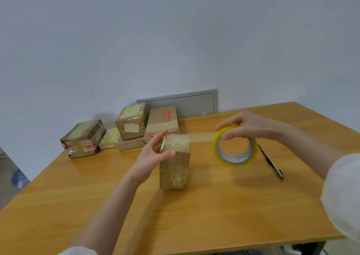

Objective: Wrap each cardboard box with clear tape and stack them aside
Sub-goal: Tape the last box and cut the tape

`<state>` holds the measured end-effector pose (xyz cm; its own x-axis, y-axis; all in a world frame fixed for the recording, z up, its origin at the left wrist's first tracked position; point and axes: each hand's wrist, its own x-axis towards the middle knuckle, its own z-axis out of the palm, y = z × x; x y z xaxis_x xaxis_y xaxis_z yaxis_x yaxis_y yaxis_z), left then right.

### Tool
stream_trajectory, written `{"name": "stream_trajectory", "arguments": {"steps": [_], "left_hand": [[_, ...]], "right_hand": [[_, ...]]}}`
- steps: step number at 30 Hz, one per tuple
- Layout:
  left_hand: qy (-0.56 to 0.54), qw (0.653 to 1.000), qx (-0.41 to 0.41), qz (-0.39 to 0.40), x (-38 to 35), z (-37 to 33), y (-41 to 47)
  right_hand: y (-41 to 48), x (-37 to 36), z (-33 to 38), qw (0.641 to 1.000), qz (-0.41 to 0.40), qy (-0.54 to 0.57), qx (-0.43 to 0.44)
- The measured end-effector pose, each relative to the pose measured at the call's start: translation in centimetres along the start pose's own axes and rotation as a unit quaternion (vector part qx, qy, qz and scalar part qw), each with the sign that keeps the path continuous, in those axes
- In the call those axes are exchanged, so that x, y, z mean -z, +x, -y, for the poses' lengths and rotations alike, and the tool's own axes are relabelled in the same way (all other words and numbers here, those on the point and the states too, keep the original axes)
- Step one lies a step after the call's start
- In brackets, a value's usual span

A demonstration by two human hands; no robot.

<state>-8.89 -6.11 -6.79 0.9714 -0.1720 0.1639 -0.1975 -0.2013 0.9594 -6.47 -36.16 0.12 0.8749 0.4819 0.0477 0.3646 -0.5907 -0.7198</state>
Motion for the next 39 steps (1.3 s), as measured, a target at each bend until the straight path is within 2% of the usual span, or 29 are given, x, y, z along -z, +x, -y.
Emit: {"name": "stream_trajectory", "arguments": {"steps": [7, 10, 13, 15, 18, 20, 23, 27, 32, 36, 39], "left_hand": [[0.003, 1.000, -0.006, 0.011, 1.3, 0.3, -0.3], [0.061, 0.998, 0.007, 0.032, 2.1, -0.2, -0.5], [0.170, 0.983, 0.034, 0.066, 2.3, -1.7, -0.7], [0.316, 0.945, 0.043, 0.076, 2.2, -2.8, -0.6], [0.550, 0.833, -0.005, 0.063, -0.4, -4.2, 0.1], [0.620, 0.782, -0.022, 0.059, -2.7, -4.4, 0.7], [0.676, 0.734, -0.003, 0.069, -3.8, -3.4, 1.5], [0.667, 0.740, 0.008, 0.088, -3.1, -3.2, 1.3], [0.654, 0.753, 0.004, 0.077, -3.1, -3.1, 0.9], [0.615, 0.781, 0.053, 0.099, -3.3, -5.0, 2.2], [0.646, 0.751, 0.075, 0.111, -4.1, -5.7, 3.2]], "right_hand": [[1.3, -2.2, -1.6, 1.000, 0.020, -0.014, -0.006], [2.0, -3.0, -1.8, 0.999, 0.028, -0.038, -0.005], [2.5, -4.3, -2.1, 0.998, 0.037, -0.044, -0.002], [2.8, -5.2, -2.3, 0.999, 0.037, -0.039, -0.002], [3.1, -6.1, -2.3, 0.998, 0.042, -0.043, -0.007], [3.2, -6.5, -2.4, 0.997, 0.043, -0.058, -0.005], [3.3, -6.5, -2.6, 0.998, 0.038, -0.054, -0.002], [3.6, -6.7, -2.7, 0.997, 0.045, -0.056, 0.001], [3.8, -6.7, -2.9, 0.999, 0.037, -0.032, 0.006], [3.5, -6.9, -3.0, 0.998, 0.042, -0.042, 0.005], [3.4, -7.2, -2.8, 0.997, 0.053, -0.064, -0.008]]}}
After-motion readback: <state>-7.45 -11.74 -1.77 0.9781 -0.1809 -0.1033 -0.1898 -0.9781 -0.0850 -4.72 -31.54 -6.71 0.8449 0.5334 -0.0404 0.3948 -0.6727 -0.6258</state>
